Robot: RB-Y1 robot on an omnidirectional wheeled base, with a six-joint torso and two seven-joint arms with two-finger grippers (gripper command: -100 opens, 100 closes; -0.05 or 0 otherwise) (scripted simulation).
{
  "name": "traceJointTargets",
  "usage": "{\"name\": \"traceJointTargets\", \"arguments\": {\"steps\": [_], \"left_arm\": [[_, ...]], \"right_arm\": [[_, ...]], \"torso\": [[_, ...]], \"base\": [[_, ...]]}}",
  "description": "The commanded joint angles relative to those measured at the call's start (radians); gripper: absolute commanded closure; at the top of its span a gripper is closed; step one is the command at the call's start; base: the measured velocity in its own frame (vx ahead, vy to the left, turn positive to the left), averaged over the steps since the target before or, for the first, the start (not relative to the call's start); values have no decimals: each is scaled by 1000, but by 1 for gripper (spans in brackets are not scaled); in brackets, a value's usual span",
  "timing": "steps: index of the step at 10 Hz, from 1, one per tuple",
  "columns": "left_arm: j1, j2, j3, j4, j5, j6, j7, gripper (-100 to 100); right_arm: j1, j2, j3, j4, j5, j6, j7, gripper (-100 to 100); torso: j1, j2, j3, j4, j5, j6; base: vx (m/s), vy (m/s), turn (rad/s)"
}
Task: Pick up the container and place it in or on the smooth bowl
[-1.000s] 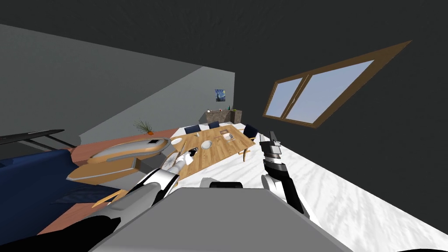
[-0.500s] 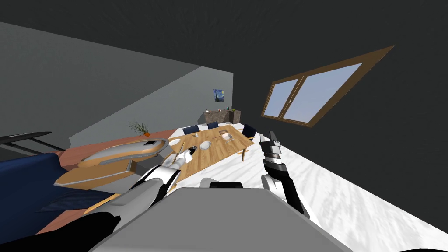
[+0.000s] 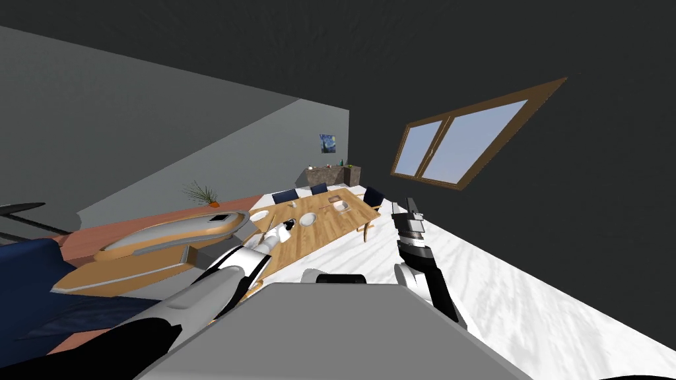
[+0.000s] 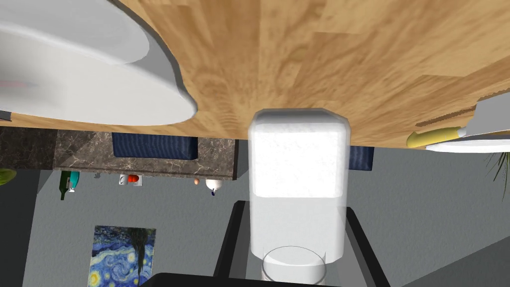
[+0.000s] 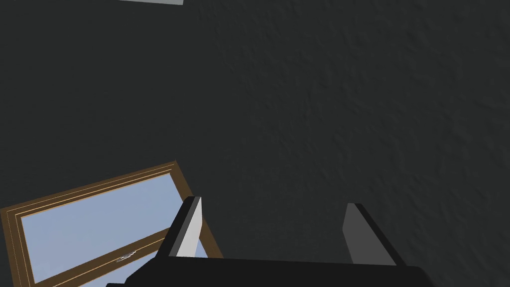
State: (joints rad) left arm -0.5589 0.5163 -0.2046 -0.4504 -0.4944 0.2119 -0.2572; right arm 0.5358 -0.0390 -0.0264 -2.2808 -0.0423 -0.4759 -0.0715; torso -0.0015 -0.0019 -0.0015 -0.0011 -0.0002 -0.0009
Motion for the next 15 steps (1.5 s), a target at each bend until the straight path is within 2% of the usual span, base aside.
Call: {"name": "traceJointTargets", "arguments": {"steps": [1,3,5,6,7,8,14,15], "left_arm": [[-28,-5,19,34,-41,3,15,100],[-78,0,3,62,-11,43,8,100],[-78,0,3,51,2,43,8,100],[-78,0,3,62,-11,43,8,100],[-109,-12,-12,73,33,75,9,100],[-118,-17,-16,76,46,84,10,100],[-172,-48,-44,84,137,146,16,100],[-187,-59,-52,84,164,164,18,100]], "right_arm": [[0,0,0,0,0,0,0,0],[0,0,0,0,0,0,0,0],[0,0,0,0,0,0,0,0],[0,0,0,0,0,0,0,0],[0,0,0,0,0,0,0,0],[0,0,0,0,0,0,0,0],[0,0,0,0,0,0,0,0],[0,0,0,0,0,0,0,0]], "torso": [[0,0,0,0,0,0],[0,0,0,0,0,-1],[0,1,0,0,0,-1],[1,1,0,-1,0,-2],[2,1,0,-1,0,-2],[1,1,0,0,1,2],[3,2,1,0,2,0],[3,2,1,0,2,0]], "base": [[0,-15,-58],[-15,-14,-153],[-11,-6,-42],[0,-2,22],[-20,3,-177],[-28,12,-182],[-19,9,-63],[-25,19,-74]]}}
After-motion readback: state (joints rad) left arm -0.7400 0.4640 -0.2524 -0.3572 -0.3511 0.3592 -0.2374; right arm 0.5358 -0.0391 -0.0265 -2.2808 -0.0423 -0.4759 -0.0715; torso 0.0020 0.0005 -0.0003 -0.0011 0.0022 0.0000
